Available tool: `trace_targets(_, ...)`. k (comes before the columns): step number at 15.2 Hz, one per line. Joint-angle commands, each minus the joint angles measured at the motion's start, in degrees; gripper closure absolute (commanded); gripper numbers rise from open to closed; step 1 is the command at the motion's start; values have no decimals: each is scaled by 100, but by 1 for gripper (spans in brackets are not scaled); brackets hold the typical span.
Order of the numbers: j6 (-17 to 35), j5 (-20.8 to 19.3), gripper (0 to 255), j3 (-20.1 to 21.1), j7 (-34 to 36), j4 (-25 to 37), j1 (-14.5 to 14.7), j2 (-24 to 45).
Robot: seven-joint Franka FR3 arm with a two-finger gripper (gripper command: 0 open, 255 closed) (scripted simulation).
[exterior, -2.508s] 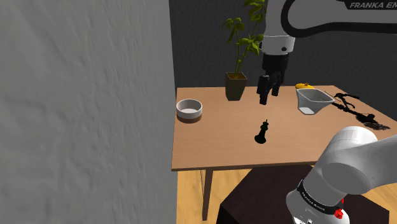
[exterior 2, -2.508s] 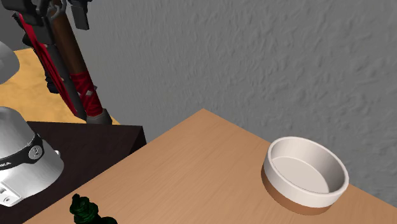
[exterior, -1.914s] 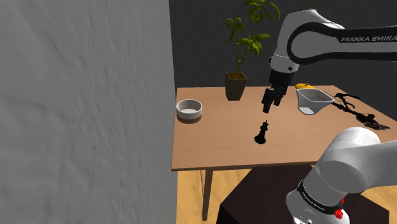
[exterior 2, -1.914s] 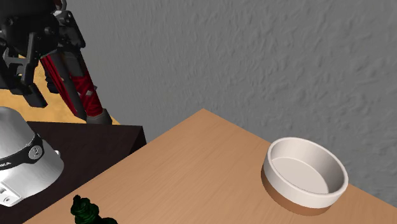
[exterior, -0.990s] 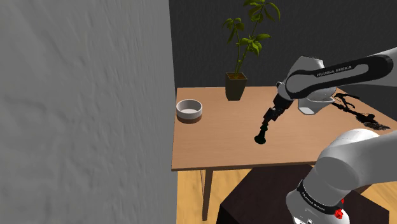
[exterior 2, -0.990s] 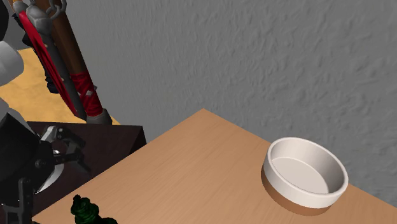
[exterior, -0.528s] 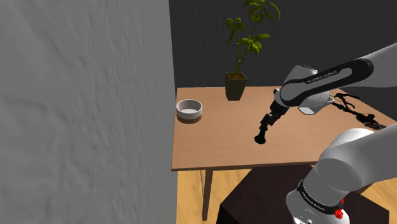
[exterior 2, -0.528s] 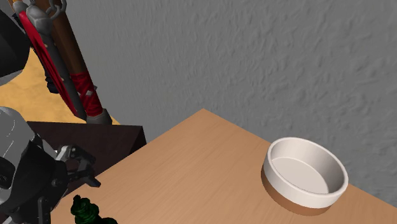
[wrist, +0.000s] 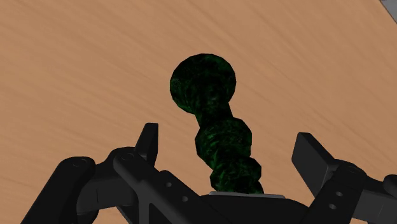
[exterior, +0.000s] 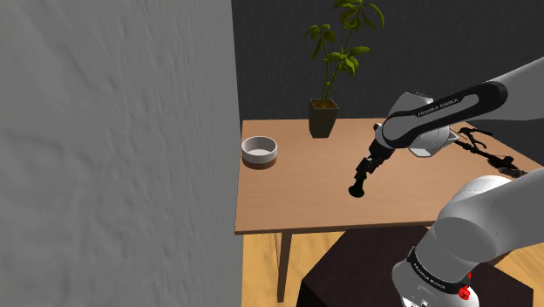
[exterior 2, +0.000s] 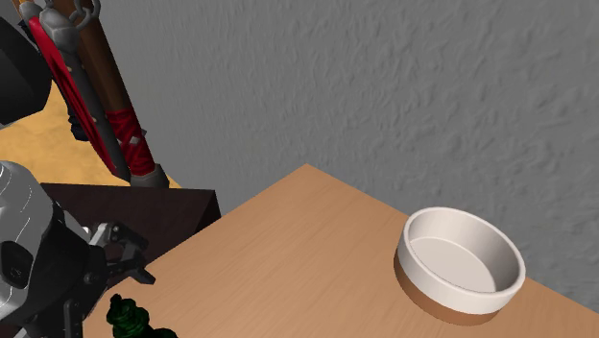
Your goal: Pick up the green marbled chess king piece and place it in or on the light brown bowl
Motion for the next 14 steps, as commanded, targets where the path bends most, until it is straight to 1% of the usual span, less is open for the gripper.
trace_targets(1, 0, 0, 255, 0, 0, 0, 0, 0)
trace_targets(10, 2, 1, 255, 0, 0, 0, 1, 1)
trace_targets(14, -471, -57, 255, 169, 126, 123, -116, -351)
